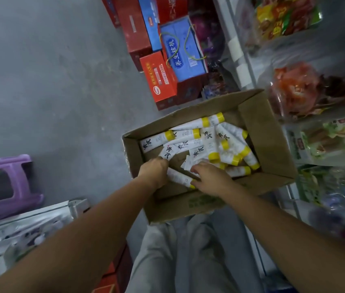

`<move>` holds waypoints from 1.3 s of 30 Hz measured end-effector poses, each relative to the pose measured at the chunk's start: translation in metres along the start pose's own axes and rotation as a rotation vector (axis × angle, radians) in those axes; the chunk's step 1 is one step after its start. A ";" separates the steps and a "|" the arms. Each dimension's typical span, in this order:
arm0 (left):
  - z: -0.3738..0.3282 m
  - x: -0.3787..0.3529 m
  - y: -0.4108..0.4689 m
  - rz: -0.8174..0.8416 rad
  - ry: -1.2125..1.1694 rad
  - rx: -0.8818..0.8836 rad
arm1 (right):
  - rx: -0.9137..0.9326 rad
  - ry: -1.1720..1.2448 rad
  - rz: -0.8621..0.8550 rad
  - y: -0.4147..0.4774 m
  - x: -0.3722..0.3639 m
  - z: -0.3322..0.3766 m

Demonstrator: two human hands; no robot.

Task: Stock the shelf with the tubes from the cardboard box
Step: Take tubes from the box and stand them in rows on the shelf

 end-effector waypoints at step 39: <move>0.028 -0.068 0.078 -0.007 -0.226 0.371 | 0.039 0.007 -0.085 0.090 -0.103 0.024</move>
Point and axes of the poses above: each hand's wrist, its own y-axis towards the middle knuckle, its own x-axis out of the back of the hand, z = x × y, the point moved 1 cm from there along y, towards the middle knuckle, and after that the axes turned 9 degrees about -z, right-handed, at the moved point
